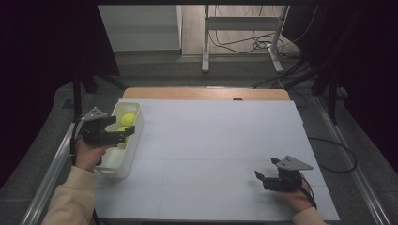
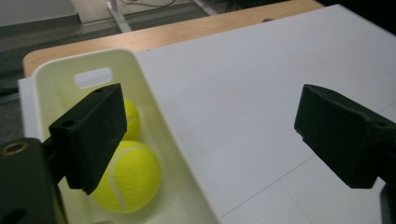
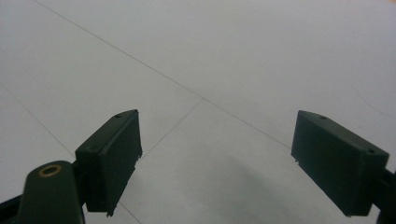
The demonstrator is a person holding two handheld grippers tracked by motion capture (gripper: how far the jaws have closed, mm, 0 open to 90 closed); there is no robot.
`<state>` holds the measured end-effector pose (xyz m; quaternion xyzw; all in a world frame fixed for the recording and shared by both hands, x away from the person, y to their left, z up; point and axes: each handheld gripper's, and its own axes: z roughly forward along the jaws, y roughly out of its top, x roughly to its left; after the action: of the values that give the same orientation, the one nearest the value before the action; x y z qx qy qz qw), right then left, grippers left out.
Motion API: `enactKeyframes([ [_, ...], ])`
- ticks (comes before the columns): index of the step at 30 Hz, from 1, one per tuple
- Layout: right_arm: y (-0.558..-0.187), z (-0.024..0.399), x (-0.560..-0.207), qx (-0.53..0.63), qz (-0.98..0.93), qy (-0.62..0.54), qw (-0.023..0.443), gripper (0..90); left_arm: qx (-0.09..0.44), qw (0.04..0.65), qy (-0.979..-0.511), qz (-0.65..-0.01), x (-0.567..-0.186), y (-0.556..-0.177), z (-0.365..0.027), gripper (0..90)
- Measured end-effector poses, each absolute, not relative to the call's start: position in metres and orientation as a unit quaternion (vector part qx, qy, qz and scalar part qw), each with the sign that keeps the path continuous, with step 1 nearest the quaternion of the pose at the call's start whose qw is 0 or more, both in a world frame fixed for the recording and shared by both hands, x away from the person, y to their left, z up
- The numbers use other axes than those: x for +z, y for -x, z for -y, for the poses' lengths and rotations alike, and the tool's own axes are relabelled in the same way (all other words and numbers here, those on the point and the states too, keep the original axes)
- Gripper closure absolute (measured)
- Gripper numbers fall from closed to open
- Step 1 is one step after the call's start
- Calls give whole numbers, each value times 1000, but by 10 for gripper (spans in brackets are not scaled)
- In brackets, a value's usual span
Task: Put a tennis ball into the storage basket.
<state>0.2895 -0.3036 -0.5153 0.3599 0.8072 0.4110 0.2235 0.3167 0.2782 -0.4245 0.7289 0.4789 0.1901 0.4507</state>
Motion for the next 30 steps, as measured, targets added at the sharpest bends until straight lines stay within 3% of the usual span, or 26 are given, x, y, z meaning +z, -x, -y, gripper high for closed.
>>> enactKeyframes([
  [30, -284, 300, -514, 413, -809, -355, 222, 164, 142, 503, -751, -403, -437, -285, -211, 101],
])
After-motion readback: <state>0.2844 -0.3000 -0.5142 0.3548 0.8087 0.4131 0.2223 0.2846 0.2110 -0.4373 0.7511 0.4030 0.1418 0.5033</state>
